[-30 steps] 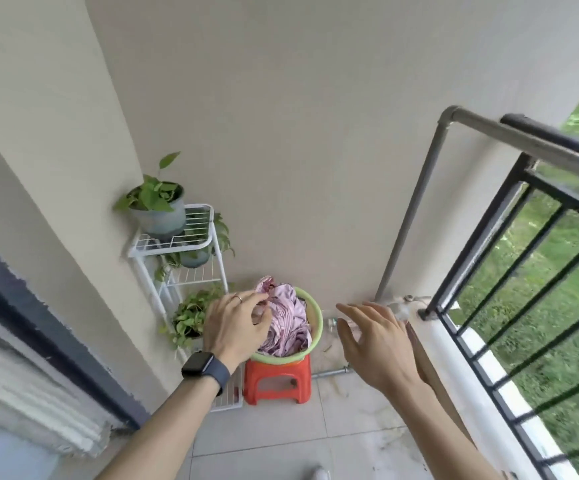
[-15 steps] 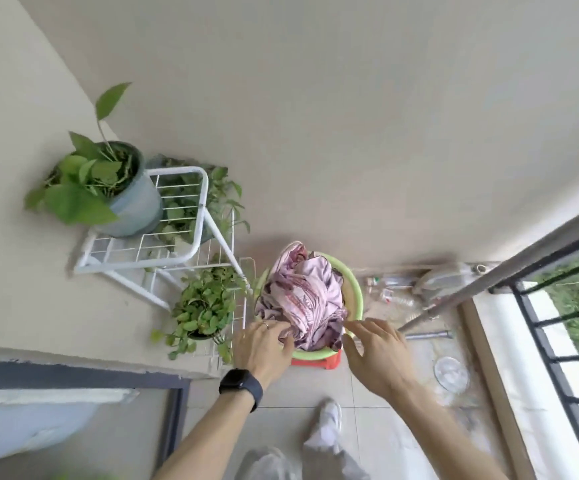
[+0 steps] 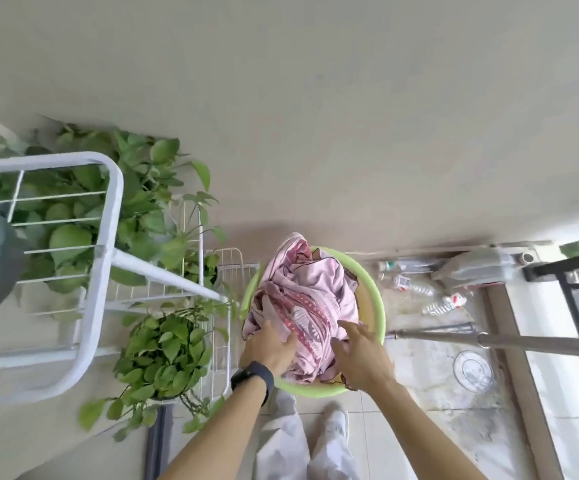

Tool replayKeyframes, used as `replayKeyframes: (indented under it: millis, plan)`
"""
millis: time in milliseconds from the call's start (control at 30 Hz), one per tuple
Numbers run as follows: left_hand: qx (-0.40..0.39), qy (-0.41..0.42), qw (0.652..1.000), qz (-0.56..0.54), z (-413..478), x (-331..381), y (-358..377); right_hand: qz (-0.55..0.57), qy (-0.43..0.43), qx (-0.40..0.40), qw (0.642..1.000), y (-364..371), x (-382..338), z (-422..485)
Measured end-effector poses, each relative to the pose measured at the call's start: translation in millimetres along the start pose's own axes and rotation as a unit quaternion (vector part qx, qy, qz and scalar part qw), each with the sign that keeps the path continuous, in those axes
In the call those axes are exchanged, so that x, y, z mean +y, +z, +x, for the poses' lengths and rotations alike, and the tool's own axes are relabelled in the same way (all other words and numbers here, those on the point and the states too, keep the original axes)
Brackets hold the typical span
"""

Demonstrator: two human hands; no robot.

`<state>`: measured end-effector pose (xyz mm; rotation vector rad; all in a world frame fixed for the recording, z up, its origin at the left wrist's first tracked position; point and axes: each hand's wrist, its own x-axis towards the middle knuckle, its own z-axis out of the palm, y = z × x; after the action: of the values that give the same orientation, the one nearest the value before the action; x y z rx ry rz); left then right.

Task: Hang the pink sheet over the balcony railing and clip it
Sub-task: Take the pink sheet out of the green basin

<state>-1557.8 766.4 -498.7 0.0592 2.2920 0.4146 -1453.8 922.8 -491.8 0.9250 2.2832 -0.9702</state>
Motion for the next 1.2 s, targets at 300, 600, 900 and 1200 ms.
replayKeyframes:
  millis: [300, 600, 900, 1200]
  plan:
    - [-0.083, -0.101, 0.937, -0.325, 61, -9, 13, 0.231, 0.092, -0.065, 0.966, 53, -8, 54]
    - [-0.115, 0.055, 0.965, -0.231, -14, 40, -57, 0.445, 0.028, -0.104, 0.889, 13, -53, -43]
    - [-0.069, 0.271, 0.951, -0.133, -145, 117, -170, 0.457, -0.102, -0.084, 0.88, -129, -91, -188]
    - [0.116, 0.445, 0.888, -0.007, -300, 190, -283, 0.216, -0.277, 0.196, 0.915, -282, -81, -268]
